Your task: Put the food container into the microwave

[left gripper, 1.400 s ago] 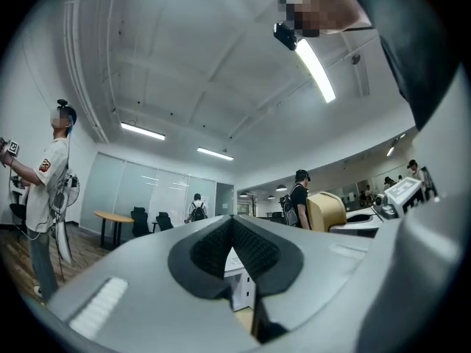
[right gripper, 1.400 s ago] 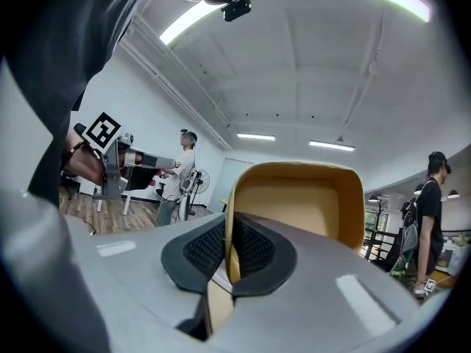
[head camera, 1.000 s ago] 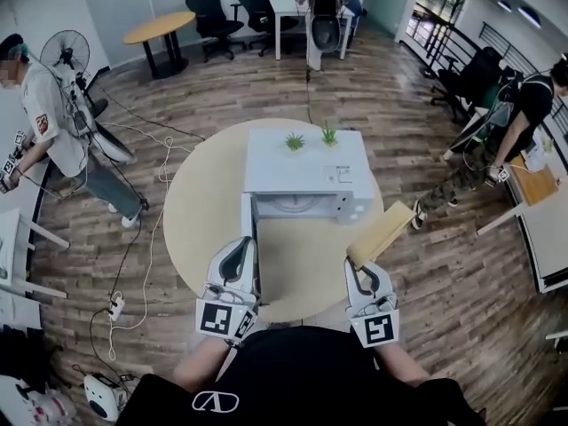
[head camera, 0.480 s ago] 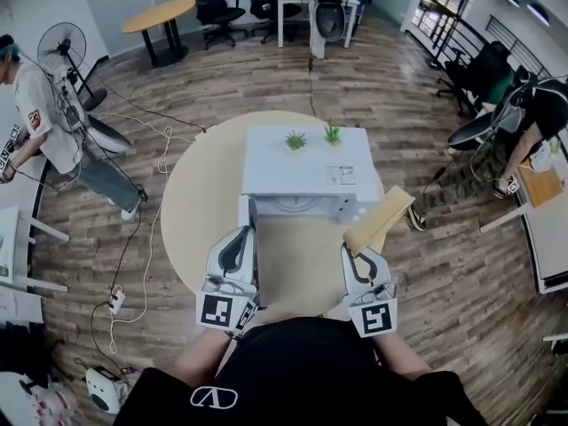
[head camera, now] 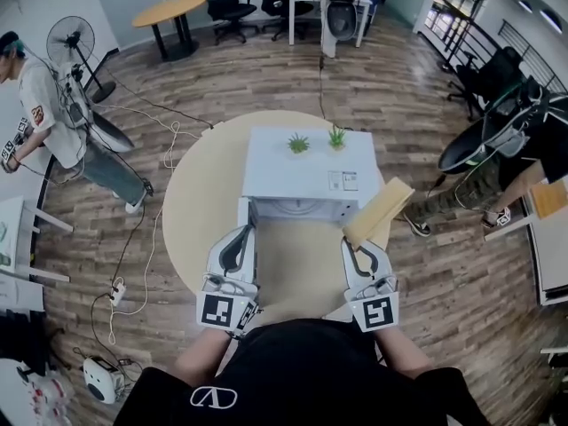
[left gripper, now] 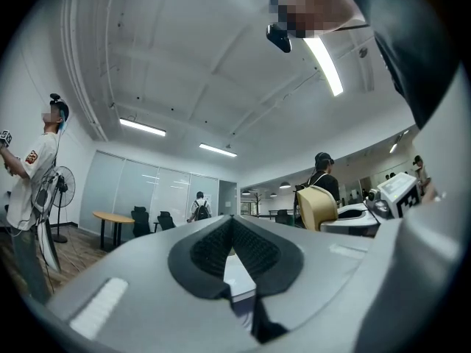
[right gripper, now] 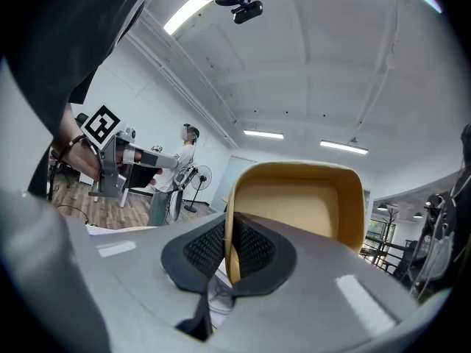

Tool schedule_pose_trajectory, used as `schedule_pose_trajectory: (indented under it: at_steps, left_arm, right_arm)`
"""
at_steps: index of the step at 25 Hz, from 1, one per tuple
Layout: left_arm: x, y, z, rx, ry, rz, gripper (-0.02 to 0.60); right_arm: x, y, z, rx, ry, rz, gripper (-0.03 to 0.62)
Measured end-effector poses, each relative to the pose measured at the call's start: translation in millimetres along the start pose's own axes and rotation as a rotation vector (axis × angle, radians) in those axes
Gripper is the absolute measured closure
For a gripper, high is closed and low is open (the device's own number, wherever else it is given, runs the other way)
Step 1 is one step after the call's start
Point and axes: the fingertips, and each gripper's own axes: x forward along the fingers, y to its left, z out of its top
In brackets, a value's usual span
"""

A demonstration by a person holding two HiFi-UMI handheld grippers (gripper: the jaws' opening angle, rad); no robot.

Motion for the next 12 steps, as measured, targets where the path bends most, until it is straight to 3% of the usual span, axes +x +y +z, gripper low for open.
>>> schedule_pose_trajectory:
  at_steps: [6, 12]
  left_arm:
    - [1.3, 0.1, -10.1, -0.014, 0.015, 0.004, 0.581]
    - [-0.5, 0.4, -23.7, -0.025, 0.035, 0.014, 0.581]
  right_arm:
    - [22.4, 5.8, -3.9, -0.043, 0.016, 0.087, 0.582]
    - [47.0, 30.1, -19.9, -0.165, 0.052, 0.279, 0.582]
